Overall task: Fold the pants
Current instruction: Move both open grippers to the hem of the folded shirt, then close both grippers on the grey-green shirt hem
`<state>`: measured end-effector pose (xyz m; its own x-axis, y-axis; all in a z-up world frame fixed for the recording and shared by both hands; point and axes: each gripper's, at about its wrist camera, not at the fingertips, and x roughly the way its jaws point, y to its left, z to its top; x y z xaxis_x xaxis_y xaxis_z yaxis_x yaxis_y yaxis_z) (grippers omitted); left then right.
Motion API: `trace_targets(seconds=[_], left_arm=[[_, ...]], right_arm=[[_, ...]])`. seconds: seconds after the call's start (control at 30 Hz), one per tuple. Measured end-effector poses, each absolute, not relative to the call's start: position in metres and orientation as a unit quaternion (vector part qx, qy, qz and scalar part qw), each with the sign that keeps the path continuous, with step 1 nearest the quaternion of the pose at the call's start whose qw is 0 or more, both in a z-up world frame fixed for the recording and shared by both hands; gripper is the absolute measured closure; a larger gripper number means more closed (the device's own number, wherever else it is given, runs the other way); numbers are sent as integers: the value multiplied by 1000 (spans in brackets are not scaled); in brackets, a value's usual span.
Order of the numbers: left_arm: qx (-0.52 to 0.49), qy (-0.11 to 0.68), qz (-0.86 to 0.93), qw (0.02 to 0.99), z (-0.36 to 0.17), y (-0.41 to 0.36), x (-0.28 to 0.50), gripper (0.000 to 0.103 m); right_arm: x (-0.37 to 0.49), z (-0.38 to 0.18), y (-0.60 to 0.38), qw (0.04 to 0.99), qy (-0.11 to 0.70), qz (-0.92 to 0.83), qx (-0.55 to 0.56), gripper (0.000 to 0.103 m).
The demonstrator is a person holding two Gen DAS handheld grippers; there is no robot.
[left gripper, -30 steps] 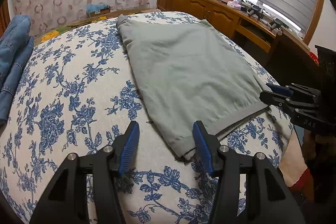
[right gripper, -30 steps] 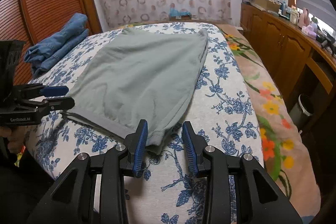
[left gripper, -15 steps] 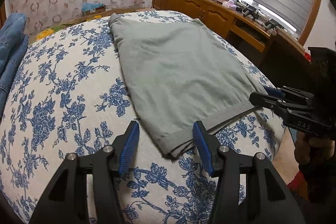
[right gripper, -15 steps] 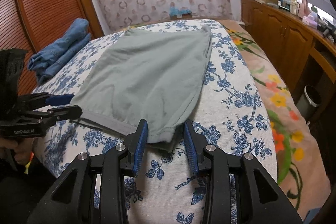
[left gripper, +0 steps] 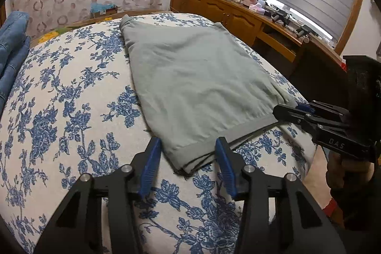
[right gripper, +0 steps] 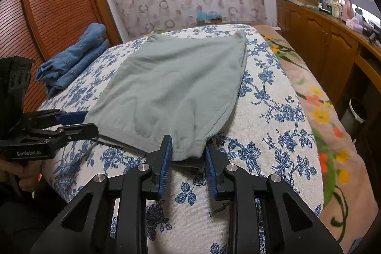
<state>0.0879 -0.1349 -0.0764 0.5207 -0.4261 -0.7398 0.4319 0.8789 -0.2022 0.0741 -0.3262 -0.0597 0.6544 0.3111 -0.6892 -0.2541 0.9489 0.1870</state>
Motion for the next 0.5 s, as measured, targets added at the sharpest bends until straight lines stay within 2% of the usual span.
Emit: trace_targets(seconds=[0.17, 0.37, 0.5], left_arm=[[-5, 423, -250, 871, -77, -136, 85, 65], [-9, 424, -246, 871, -76, -135, 86, 69], [-5, 423, -249, 871, -75, -137, 86, 81]], right_arm=[[73, -59, -326, 909, 383, 159, 38, 82], [73, -57, -323, 911, 380, 159, 32, 86], [72, -57, -322, 912, 377, 159, 28, 90]])
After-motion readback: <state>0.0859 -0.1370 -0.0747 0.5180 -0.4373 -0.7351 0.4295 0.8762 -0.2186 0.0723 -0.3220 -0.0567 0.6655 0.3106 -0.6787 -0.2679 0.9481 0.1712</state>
